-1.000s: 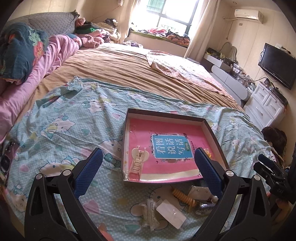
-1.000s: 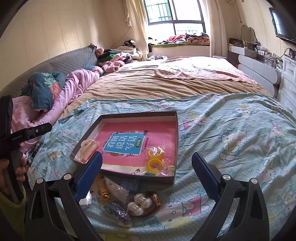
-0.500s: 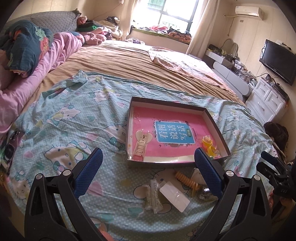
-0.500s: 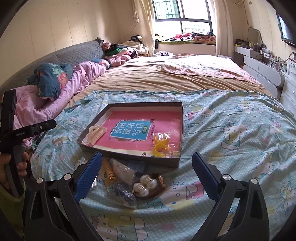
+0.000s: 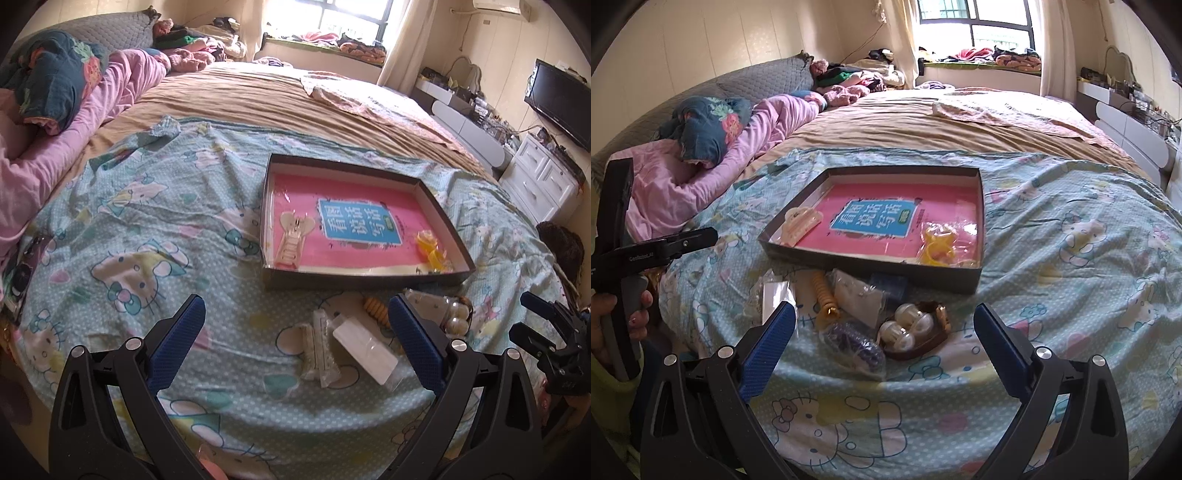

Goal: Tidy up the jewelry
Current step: 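Withdraw both tools from the tray toward the remaining items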

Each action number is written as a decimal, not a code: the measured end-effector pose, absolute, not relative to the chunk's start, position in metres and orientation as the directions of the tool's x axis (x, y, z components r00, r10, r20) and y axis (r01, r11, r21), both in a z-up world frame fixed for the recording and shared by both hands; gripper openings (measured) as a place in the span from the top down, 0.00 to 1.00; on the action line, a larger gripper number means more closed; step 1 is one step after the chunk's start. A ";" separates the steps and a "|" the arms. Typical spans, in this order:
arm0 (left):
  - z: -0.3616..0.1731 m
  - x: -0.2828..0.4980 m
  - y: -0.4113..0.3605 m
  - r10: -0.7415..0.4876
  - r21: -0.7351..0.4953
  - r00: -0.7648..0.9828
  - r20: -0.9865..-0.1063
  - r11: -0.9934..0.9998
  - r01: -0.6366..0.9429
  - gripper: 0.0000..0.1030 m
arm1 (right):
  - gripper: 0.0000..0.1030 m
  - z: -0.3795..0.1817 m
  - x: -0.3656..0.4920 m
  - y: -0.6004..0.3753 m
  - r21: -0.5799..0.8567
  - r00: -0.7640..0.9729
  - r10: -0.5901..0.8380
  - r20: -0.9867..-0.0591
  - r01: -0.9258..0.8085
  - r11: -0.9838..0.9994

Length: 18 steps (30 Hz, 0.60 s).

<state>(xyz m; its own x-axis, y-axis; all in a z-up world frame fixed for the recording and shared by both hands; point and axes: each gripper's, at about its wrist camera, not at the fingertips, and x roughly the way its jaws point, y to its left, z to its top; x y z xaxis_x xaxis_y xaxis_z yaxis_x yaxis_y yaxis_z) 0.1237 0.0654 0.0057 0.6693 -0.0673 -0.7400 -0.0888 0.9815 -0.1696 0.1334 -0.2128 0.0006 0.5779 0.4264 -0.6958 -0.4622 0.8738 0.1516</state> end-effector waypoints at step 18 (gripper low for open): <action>-0.040 0.113 0.052 -0.070 -0.122 0.573 -0.816 0.991 -0.052 0.42 | 0.17 -0.042 0.126 -0.198 0.204 0.456 0.452 -0.767 -0.494 0.845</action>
